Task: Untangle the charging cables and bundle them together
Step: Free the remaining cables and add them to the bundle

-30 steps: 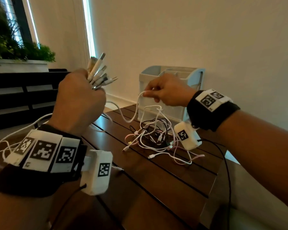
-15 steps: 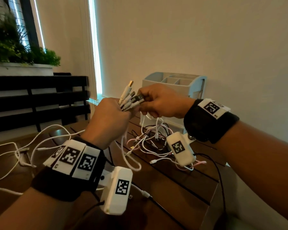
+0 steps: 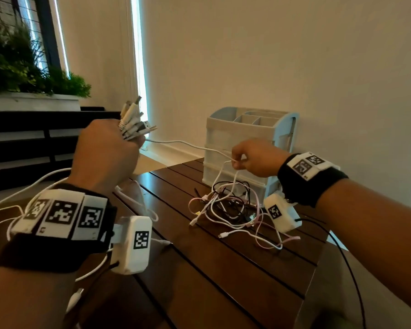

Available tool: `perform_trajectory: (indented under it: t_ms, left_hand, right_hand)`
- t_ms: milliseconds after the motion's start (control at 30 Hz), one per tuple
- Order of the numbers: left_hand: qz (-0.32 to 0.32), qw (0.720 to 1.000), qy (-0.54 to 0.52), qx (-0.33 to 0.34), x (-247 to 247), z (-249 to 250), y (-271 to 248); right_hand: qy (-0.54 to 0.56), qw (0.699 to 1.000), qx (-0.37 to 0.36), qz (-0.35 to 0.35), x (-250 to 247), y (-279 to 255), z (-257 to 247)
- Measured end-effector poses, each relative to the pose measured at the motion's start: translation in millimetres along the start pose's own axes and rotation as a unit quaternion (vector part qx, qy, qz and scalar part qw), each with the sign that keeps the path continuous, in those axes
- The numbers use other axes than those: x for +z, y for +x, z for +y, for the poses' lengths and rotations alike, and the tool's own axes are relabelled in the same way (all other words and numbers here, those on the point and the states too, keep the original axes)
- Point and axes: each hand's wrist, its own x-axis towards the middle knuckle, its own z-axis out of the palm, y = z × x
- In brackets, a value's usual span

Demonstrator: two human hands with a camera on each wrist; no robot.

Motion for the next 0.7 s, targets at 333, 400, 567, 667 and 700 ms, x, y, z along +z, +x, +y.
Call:
perform_trajectory:
  t_ms: [333, 400, 567, 667, 700]
  left_hand:
    - [-0.084, 0.996, 0.02, 0.01, 31, -1, -10]
    - [-0.081, 0.996, 0.022, 0.002, 30, -4, -9]
    - [-0.061, 0.997, 0.045, -0.008, 21, -11, -3]
    - [-0.04, 0.997, 0.069, -0.016, 6, -12, 4]
    - [-0.028, 0.997, 0.069, -0.026, -1, -13, 7]
  right_hand:
    - [0.468, 0.878, 0.032, 0.092, -14, 1, -33]
    - [0.536, 0.841, 0.038, 0.067, -20, -4, -32]
    - [0.463, 0.878, 0.052, 0.108, -27, -14, -21]
    - [0.342, 0.936, 0.064, 0.05, -23, -18, -28]
    - [0.338, 0.939, 0.057, 0.031, -21, -18, -35]
